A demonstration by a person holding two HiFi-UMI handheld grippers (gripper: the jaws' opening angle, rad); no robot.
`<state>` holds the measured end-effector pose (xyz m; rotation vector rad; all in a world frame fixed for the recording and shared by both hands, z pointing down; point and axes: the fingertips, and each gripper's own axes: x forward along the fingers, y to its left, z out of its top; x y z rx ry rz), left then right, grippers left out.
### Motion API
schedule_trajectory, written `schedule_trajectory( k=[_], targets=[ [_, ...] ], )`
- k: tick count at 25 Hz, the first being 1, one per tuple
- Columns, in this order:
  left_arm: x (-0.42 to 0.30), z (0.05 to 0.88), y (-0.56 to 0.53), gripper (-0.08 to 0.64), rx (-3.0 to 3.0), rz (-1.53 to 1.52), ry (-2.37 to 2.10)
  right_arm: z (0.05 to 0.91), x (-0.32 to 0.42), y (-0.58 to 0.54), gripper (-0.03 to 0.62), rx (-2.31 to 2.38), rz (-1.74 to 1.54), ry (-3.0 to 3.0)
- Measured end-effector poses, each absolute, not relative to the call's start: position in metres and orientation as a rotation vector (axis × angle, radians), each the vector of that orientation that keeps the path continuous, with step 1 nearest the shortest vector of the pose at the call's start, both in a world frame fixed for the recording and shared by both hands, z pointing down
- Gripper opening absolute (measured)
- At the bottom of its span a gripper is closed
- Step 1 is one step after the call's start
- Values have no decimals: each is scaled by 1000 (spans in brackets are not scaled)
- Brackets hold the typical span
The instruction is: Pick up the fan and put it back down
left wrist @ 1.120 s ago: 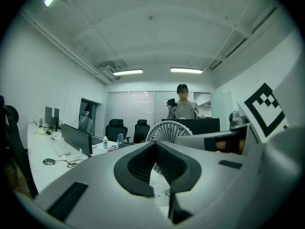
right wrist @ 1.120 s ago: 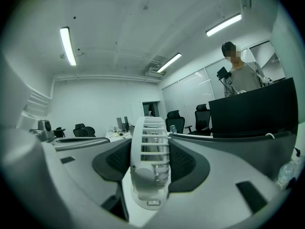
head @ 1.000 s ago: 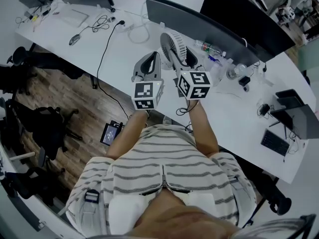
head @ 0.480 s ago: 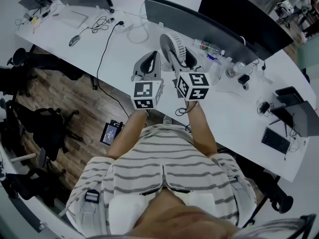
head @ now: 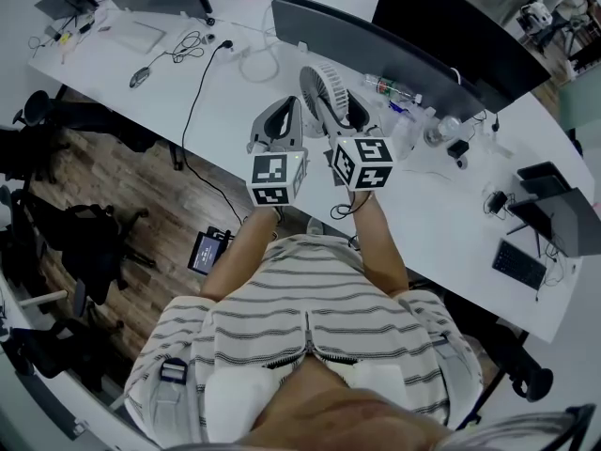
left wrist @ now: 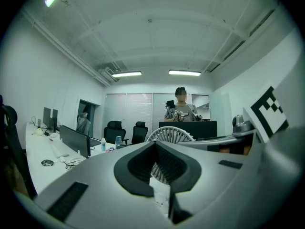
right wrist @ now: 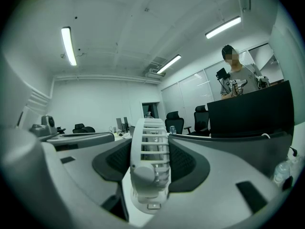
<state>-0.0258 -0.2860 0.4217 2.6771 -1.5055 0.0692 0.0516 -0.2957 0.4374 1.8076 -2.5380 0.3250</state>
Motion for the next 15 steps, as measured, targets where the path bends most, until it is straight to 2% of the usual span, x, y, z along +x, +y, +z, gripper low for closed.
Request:
schedule_trajectory(
  k=[15],
  targets=[
    [-33, 422, -288, 8, 2667, 65, -1528, 439, 51, -302, 224, 1793, 331, -2544]
  ],
)
